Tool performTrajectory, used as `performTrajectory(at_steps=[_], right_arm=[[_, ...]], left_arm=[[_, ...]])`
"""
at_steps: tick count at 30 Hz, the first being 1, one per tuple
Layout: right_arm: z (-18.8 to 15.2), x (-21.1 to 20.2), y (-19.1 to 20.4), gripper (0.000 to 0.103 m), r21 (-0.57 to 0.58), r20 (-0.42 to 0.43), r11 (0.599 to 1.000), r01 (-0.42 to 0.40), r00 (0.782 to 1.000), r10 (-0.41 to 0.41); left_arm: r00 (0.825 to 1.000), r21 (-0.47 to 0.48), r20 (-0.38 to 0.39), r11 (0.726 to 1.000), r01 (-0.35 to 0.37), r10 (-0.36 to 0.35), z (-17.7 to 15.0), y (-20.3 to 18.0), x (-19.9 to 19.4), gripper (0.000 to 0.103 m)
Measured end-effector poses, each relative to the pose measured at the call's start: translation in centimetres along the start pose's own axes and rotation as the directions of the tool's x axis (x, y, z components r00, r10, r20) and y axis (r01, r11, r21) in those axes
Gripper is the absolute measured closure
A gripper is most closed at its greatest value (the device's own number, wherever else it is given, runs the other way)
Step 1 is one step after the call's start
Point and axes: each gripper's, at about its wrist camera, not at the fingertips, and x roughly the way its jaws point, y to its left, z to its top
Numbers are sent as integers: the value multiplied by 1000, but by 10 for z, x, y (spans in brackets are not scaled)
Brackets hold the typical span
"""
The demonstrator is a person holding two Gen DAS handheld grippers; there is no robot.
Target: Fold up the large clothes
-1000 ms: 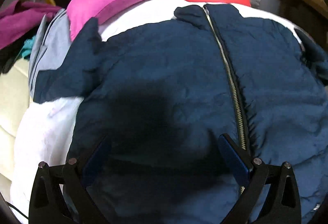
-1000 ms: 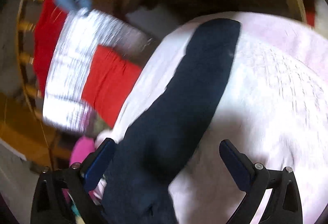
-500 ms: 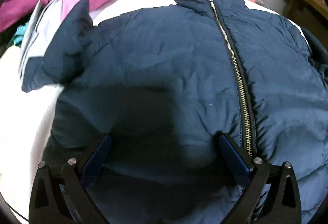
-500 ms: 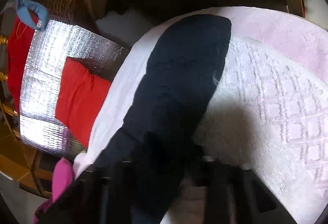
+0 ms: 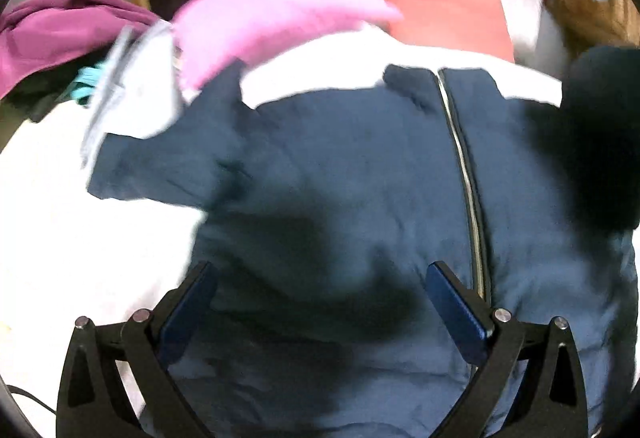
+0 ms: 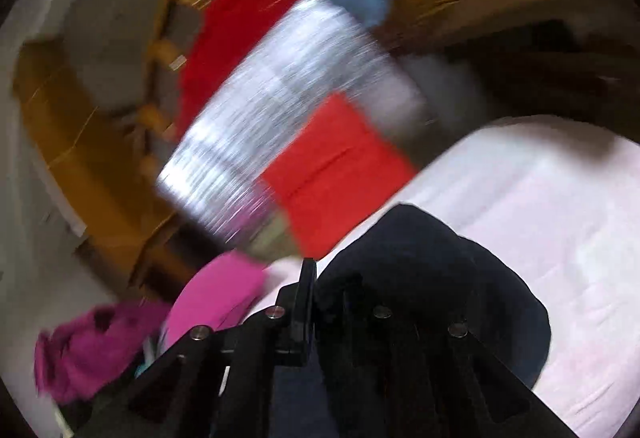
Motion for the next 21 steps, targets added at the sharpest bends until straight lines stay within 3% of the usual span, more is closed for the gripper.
performTrajectory(at_steps=[5, 8, 10, 12, 14, 16, 17, 19, 21], right_arm=[[-72, 46, 49, 90, -48, -198, 997, -57, 979, 47], [-119, 80, 54, 87, -3, -350, 999, -52, 936, 48], [-140, 98, 48, 73, 44, -447, 999, -27, 894, 44], [-168, 97, 37, 38, 105, -524, 994, -8, 850, 62], [-181, 85, 29, 29, 140, -555, 990, 28, 830, 55], [-183, 62, 25, 29, 151, -552, 988, 29, 831, 60], [-177, 46, 21, 29, 170, -533, 985, 14, 843, 80], [-170, 14, 15, 28, 195, -466, 981, -8, 879, 100], [-157, -15, 2, 24, 199, -383, 980, 11, 921, 68]], left_arm=[[998, -83, 23, 994, -64, 66, 3, 36, -7, 0], [997, -131, 7, 988, -79, 80, 2, 57, -5, 0], [996, -159, 2, 984, -86, 87, 3, 70, -2, 0], [996, -186, 7, 979, -83, 86, 3, 78, -1, 0], [998, -209, 22, 977, -51, 57, 1, 83, -6, 0], [999, -218, 29, 976, -26, 33, 1, 83, -7, 0], [999, -223, 35, 975, -7, 15, 1, 81, -10, 0], [998, -240, 50, 970, 41, -30, 3, 76, -12, 0], [995, -244, 62, 965, 96, -84, 5, 63, -14, 0]])
